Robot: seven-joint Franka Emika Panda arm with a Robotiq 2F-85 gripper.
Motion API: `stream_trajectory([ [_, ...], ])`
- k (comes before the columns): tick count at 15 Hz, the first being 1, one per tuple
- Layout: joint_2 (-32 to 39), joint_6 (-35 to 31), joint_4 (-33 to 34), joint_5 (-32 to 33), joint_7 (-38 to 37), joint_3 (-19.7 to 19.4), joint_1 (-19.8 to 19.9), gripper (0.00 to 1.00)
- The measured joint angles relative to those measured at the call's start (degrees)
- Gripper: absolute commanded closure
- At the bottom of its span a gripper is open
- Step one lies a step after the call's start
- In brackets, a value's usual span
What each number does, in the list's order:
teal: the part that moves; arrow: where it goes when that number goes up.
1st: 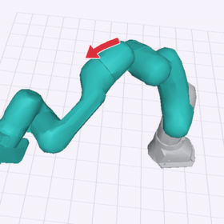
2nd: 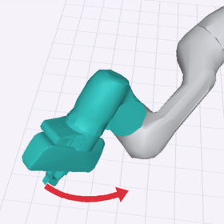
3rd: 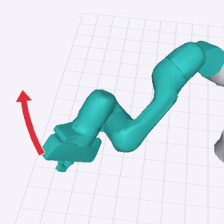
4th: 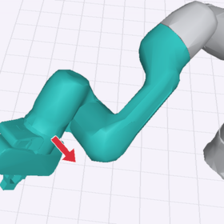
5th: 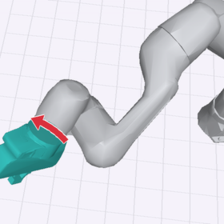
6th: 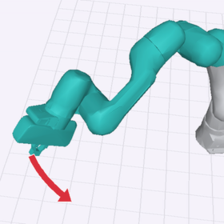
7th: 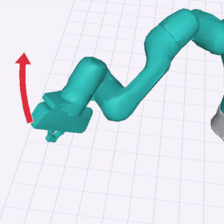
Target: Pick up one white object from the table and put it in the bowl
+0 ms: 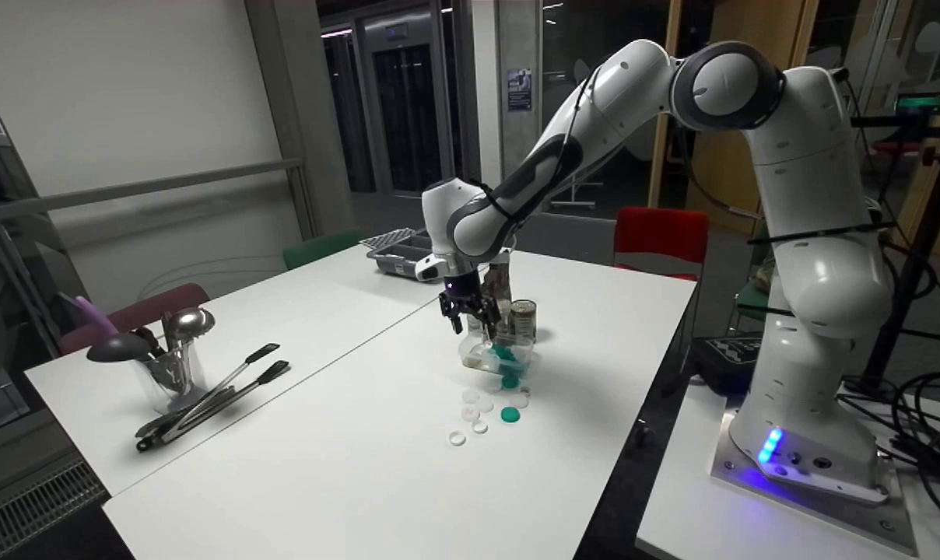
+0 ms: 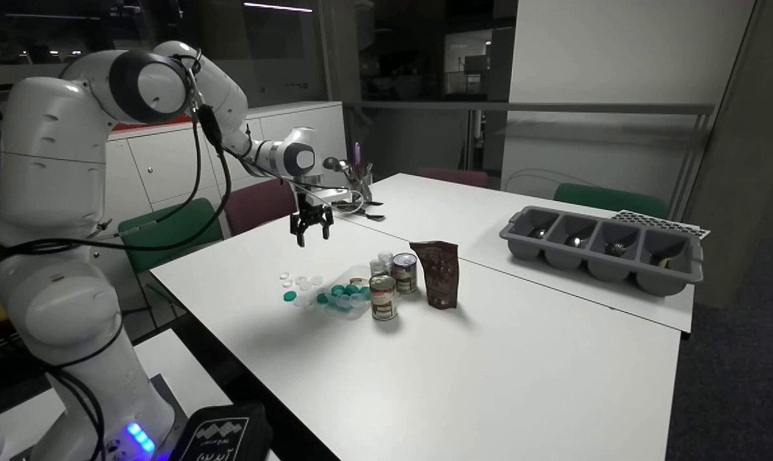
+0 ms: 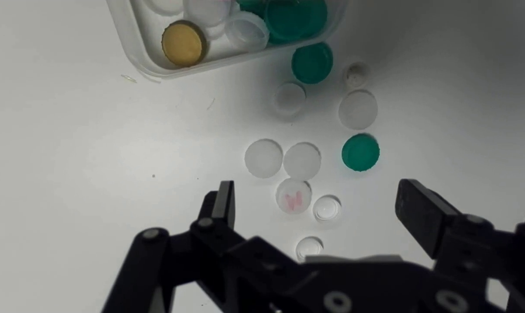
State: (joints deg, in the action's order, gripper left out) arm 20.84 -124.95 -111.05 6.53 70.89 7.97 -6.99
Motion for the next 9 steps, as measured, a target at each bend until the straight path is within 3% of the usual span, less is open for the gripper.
stream_trajectory([
  [4, 5.68, 0.00, 3.95, 0.67, 4.83, 0.04, 0.80, 0.00],
  [9, 11.38, 1.07, 8.25, 13.82, 8.16, -0.42, 0.16, 0.00],
])
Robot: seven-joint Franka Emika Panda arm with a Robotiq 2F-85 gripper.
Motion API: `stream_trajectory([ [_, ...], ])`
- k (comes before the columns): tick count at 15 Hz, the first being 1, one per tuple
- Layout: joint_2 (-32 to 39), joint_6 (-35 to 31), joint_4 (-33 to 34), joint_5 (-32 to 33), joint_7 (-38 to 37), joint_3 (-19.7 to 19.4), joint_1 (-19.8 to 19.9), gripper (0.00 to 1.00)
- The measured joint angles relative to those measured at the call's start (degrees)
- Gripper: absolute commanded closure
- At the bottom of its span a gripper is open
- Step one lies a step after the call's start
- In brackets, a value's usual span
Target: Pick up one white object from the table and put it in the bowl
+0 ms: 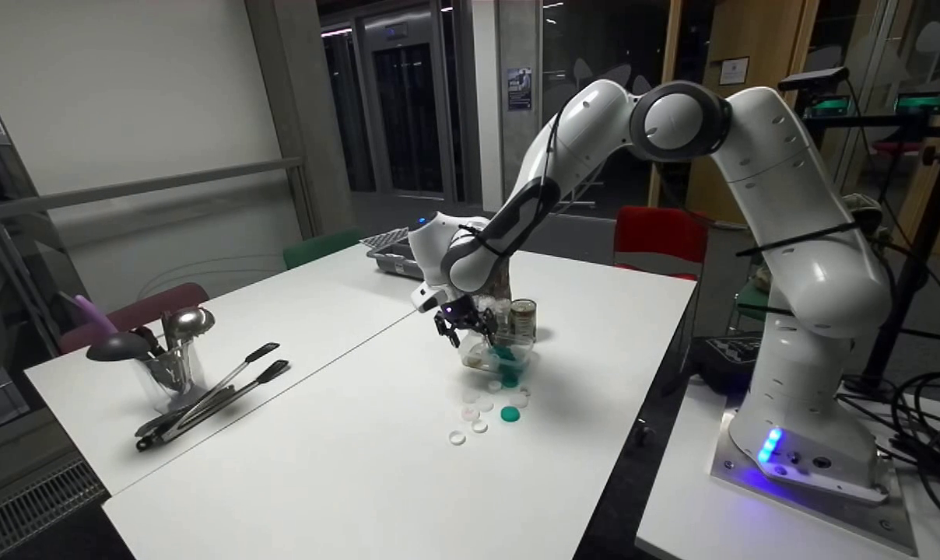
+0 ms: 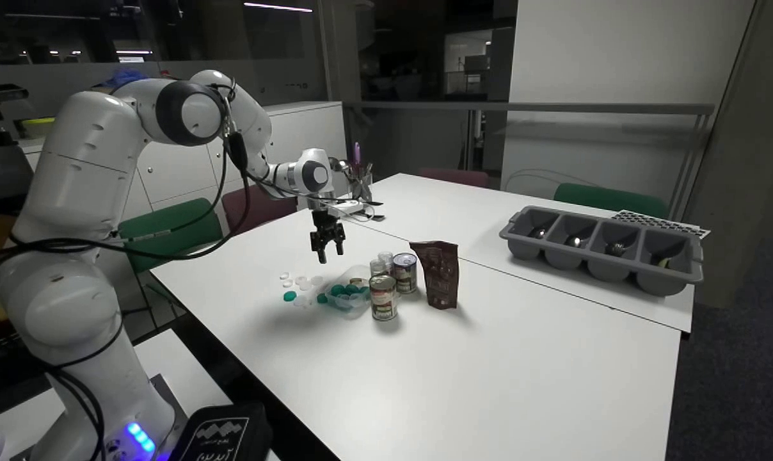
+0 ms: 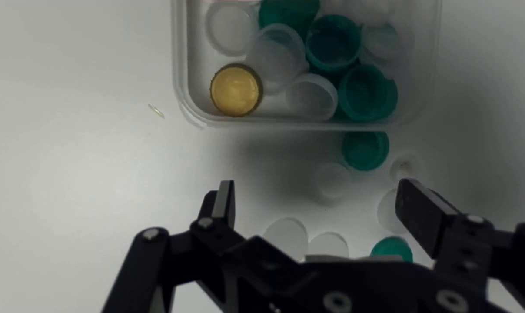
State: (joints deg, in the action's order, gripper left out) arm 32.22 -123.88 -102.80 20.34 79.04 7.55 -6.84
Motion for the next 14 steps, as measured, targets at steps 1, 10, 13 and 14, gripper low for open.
stream_trajectory([
  [1, 0.68, 0.00, 0.49, 2.25, 1.17, 0.00, -0.10, 0.00],
  [10, 1.43, -11.37, 1.11, 13.98, 13.54, 0.23, -0.63, 0.00],
  [13, 1.47, -15.48, 0.99, 10.50, 21.05, 2.11, 0.40, 0.00],
  [14, 1.50, -14.51, 0.99, 6.65, 24.49, 3.37, 1.10, 0.00],
])
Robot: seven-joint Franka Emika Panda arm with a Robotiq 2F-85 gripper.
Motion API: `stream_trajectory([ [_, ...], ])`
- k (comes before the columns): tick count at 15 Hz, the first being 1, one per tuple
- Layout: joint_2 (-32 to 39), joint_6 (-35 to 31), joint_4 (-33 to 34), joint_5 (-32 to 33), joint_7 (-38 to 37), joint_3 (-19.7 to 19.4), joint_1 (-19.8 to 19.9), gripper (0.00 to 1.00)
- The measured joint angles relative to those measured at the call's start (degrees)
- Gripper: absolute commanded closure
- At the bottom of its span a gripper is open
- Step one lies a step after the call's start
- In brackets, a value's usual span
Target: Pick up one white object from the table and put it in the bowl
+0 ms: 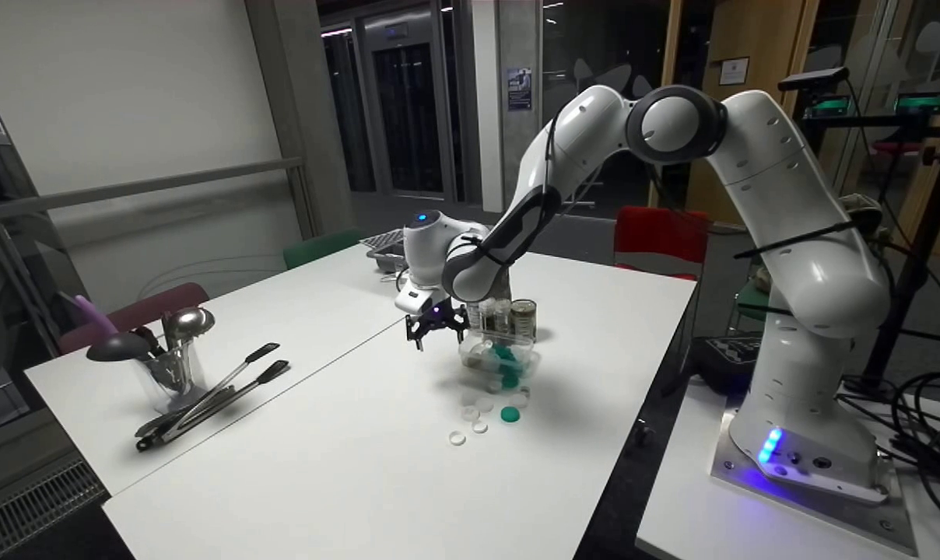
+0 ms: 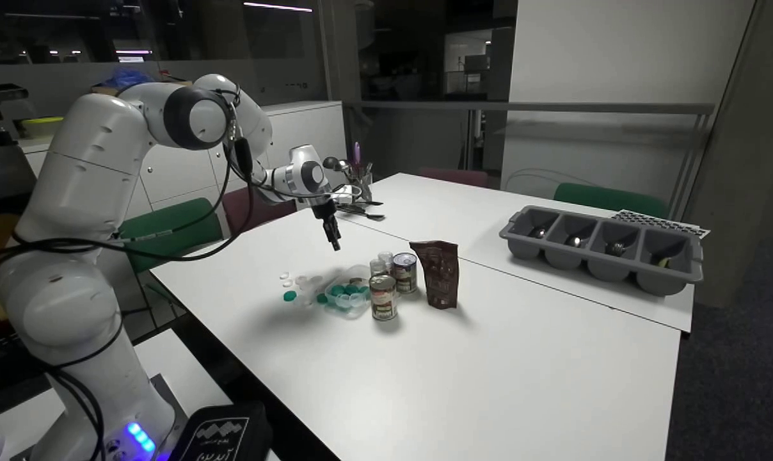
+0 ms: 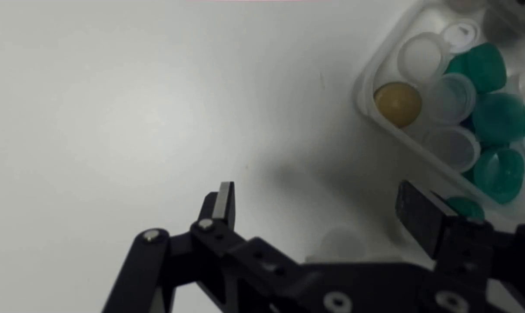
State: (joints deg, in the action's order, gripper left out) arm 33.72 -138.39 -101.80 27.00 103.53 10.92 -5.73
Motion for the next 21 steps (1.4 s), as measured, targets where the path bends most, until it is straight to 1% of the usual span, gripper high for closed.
stream_trajectory([
  [2, 0.01, 5.46, 0.37, -7.59, 5.27, 1.91, 0.94, 0.00],
  [4, 0.01, 11.87, 1.09, -12.98, 8.19, 2.77, 1.25, 0.00],
  [6, 0.01, 17.04, 1.98, -15.62, 8.99, 2.83, 1.23, 0.00],
  [9, 0.05, 21.61, 3.04, -15.92, 9.02, 2.38, 1.16, 0.00],
  [11, 0.27, 22.84, 3.54, -15.86, 9.53, 1.89, 1.16, 0.00],
  [15, 2.08, 22.95, 5.48, -15.47, 12.82, 0.84, 1.18, 0.00],
  [18, 4.53, 22.87, 7.80, -14.74, 15.97, 0.71, 1.04, 0.00],
  [21, 5.86, 22.87, 9.01, -14.61, 16.83, 0.71, 0.77, 0.00],
])
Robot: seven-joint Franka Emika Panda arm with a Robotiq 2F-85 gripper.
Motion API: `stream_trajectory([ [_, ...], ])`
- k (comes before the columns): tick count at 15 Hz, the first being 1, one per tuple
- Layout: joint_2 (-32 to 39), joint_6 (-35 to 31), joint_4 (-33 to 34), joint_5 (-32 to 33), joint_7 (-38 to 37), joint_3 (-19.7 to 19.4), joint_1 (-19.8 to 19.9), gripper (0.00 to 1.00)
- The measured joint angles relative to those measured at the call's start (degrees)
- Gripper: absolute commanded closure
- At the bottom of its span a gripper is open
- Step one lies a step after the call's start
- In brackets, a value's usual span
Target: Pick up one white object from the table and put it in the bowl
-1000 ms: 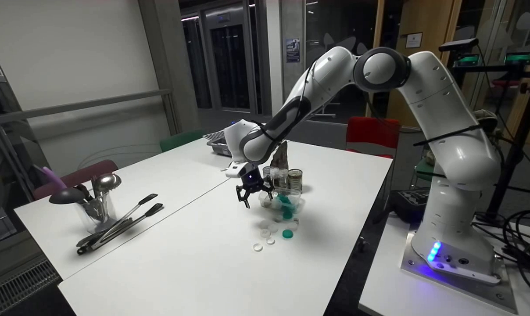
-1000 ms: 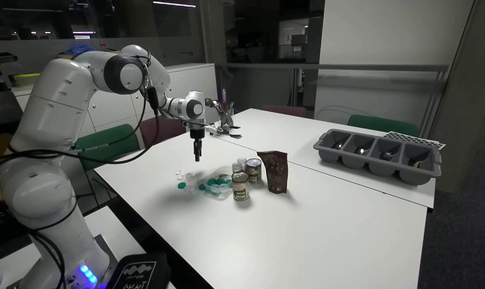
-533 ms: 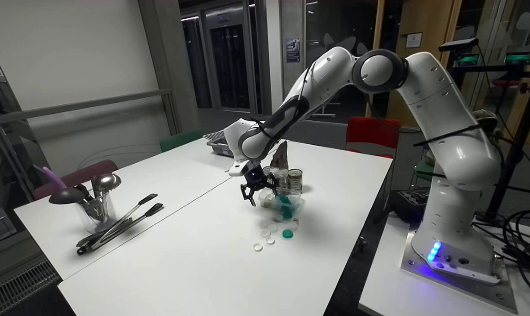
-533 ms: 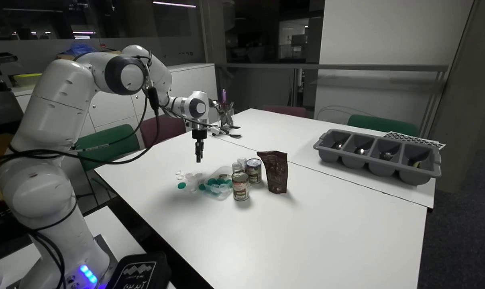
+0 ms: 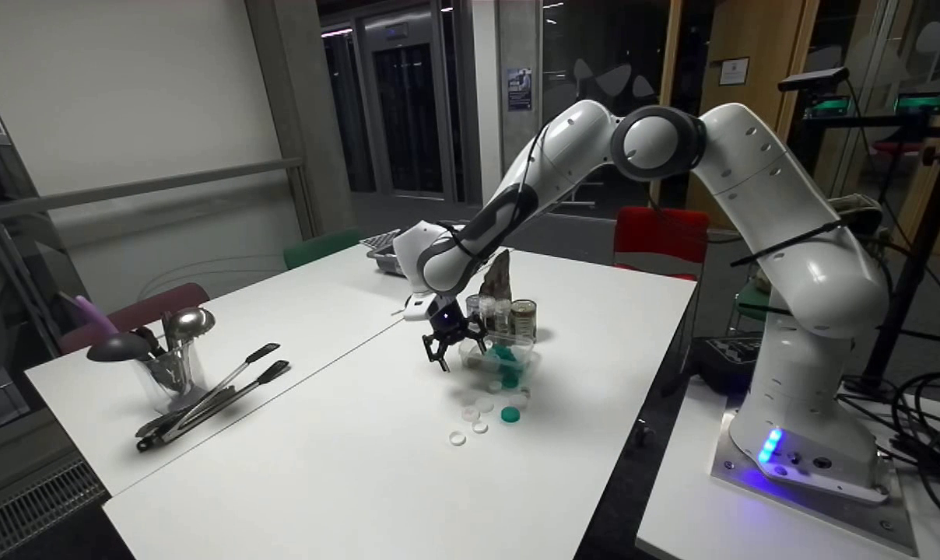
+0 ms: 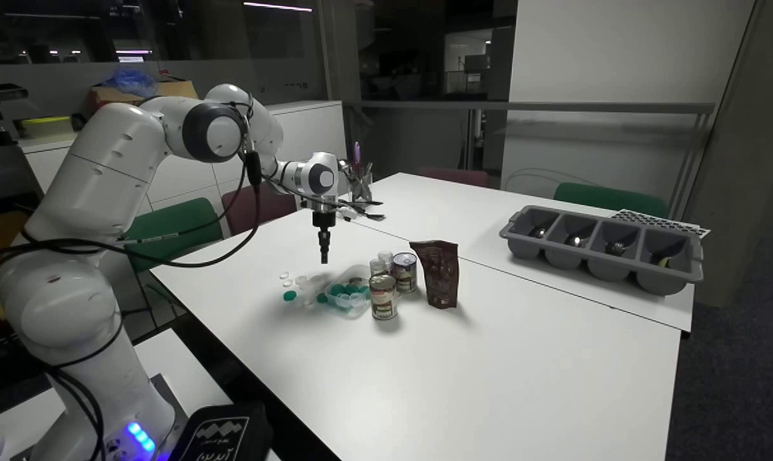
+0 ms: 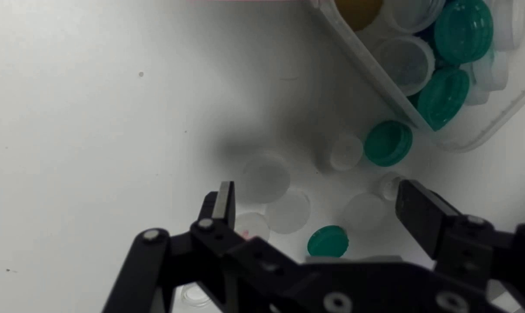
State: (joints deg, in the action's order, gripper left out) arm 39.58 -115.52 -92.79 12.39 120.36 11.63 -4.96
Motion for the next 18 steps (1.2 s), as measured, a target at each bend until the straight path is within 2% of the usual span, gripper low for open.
stream_trajectory([
  [18, 3.42, -0.64, 0.37, 1.02, -0.13, -0.98, -2.44, 0.00],
])
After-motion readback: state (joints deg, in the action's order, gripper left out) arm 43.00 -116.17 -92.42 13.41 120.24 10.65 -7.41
